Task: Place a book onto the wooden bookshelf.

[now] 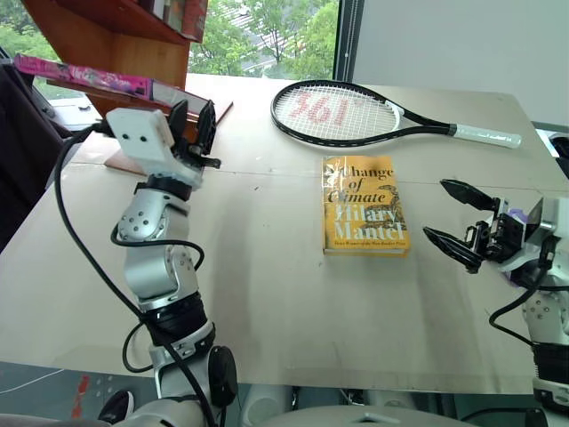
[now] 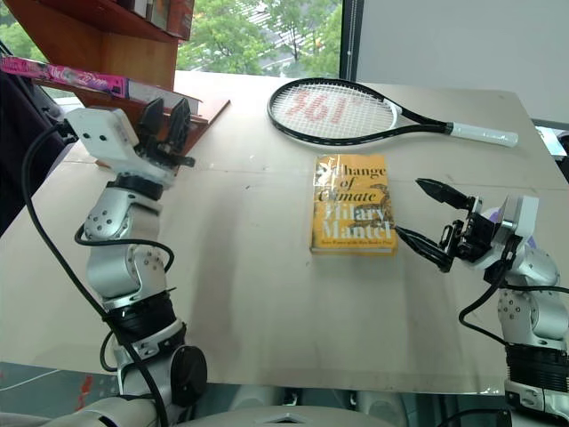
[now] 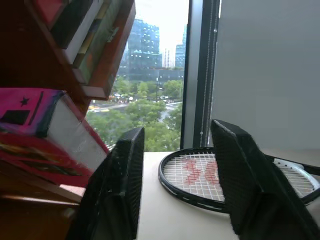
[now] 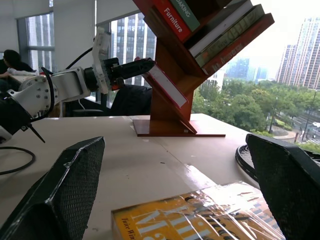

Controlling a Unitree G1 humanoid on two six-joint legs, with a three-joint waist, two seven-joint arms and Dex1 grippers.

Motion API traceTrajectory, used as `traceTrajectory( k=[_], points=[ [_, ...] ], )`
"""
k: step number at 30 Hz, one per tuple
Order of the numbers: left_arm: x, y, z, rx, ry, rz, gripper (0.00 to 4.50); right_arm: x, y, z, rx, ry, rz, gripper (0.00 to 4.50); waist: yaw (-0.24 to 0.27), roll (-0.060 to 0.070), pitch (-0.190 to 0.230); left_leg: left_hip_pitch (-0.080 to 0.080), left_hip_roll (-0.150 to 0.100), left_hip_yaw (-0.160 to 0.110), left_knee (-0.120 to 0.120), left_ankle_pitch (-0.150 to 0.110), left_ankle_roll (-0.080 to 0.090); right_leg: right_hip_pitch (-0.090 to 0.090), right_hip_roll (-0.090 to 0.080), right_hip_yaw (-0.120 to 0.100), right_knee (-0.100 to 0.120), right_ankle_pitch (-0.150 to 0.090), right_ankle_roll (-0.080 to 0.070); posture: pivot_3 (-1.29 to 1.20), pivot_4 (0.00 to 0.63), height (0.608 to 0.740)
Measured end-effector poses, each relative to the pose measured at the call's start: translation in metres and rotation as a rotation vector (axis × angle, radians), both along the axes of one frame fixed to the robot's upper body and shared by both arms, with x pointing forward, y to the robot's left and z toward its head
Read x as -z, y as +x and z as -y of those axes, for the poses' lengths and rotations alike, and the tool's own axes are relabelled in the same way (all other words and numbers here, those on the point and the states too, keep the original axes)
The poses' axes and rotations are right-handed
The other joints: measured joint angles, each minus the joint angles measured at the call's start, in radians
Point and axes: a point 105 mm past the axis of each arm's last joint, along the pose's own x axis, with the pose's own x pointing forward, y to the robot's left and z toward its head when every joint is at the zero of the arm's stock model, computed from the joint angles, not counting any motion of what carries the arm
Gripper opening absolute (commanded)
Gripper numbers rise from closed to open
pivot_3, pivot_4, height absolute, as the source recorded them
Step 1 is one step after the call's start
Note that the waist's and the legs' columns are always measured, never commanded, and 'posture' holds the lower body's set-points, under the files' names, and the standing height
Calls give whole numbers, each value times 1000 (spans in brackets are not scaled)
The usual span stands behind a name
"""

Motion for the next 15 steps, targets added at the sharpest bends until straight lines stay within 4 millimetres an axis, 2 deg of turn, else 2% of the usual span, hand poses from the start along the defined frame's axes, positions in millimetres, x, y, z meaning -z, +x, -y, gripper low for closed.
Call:
traceTrajectory(
  k=[1, 2, 9, 15],
  points=[
    [-4, 3, -2, 4, -5, 11, 266, -2, 0, -1, 5, 1, 4, 4500, -1, 0, 0, 0, 0, 0, 0, 0, 0, 0, 0, 0, 0, 0, 0, 0, 150, 740],
    [-6, 4, -4, -3, -8, 18, 122, -2, 0, -1, 5, 1, 6, 4500, -1, 0, 0, 0, 0, 0, 0, 0, 0, 0, 0, 0, 0, 0, 0, 0, 150, 740],
    [-14, 19, -48, -103, -65, 30, 122, -6, 0, -2, 14, 2, 17, 4500, -1, 0, 0, 0, 0, 0, -1, 0, 0, 0, 0, 0, -1, 0, 0, 0, 150, 740],
    [-19, 25, -58, -128, -101, 46, 122, -7, -2, -3, 13, 0, 20, 4500, -1, 0, 0, 0, 0, 0, -1, 0, 0, 0, 0, 0, -1, 0, 0, 0, 150, 740]
  ],
)
